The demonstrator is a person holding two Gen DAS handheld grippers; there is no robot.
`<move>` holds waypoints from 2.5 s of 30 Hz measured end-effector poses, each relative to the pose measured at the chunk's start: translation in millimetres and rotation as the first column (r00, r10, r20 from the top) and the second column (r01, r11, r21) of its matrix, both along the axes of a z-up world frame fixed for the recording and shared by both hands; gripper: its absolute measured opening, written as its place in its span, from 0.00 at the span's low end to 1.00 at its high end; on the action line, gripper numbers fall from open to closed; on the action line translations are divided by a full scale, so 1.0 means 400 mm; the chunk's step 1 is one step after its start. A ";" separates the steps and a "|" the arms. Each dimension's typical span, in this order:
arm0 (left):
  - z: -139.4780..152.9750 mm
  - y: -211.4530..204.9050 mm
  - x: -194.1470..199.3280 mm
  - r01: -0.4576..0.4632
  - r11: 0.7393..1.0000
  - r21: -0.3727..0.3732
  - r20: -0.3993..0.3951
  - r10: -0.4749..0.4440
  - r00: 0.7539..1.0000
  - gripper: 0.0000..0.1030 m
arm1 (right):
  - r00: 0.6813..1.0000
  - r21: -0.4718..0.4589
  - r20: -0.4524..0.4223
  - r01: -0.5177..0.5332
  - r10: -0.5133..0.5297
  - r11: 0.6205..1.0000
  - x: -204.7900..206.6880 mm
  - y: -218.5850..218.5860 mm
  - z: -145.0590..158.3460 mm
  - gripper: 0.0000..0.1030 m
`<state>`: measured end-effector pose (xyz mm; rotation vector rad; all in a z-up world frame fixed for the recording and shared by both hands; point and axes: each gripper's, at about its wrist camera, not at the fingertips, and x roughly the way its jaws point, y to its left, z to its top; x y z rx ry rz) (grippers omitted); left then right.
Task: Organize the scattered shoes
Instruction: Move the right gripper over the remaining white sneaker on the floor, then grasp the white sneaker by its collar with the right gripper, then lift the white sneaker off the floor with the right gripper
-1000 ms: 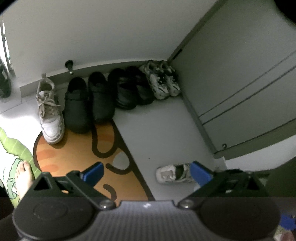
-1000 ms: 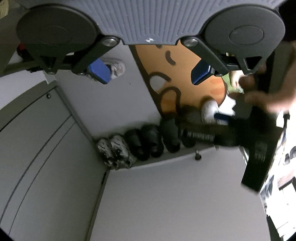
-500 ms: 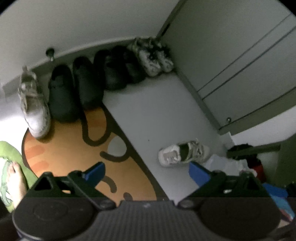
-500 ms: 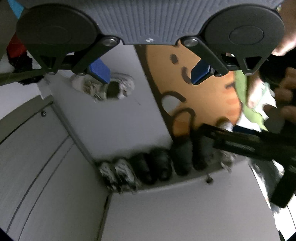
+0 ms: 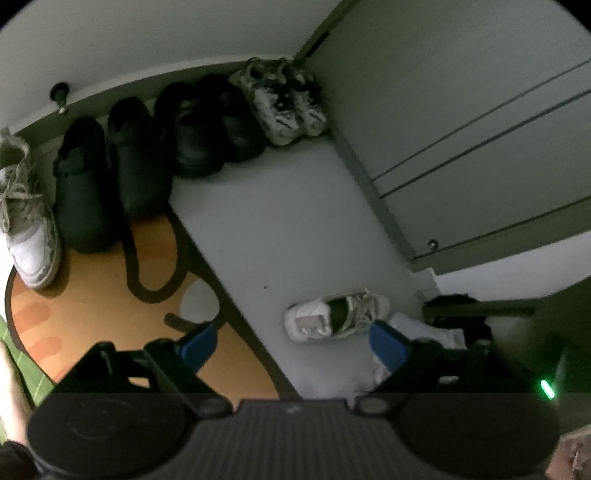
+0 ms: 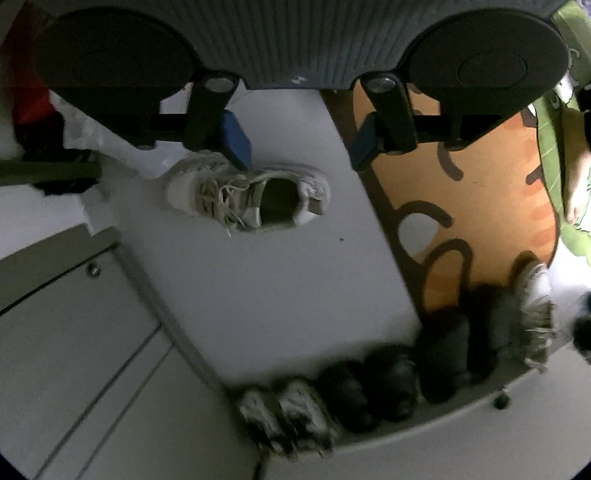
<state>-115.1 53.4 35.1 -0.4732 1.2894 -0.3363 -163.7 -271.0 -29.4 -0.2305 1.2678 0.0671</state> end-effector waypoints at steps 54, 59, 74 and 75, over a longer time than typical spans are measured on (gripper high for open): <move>-0.151 0.003 -0.028 0.014 1.000 -0.014 -0.217 -0.016 0.976 0.92 | 0.990 -0.054 -0.138 -0.012 0.004 0.998 0.263 -0.191 -0.311 0.10; -0.147 0.012 -0.021 -0.001 1.000 -0.013 -0.203 -0.002 0.979 0.92 | 0.992 -0.074 -0.129 -0.025 0.015 0.997 0.262 -0.199 -0.304 0.10; -0.154 0.035 -0.005 -0.020 0.999 -0.036 -0.228 0.012 0.974 0.92 | 0.998 -0.014 -0.058 -0.039 0.038 0.999 0.217 -0.168 -0.160 0.10; -0.154 0.035 -0.005 -0.021 0.999 -0.039 -0.230 0.011 0.973 0.92 | 0.998 -0.006 -0.051 -0.037 0.036 0.999 0.212 -0.161 -0.147 0.10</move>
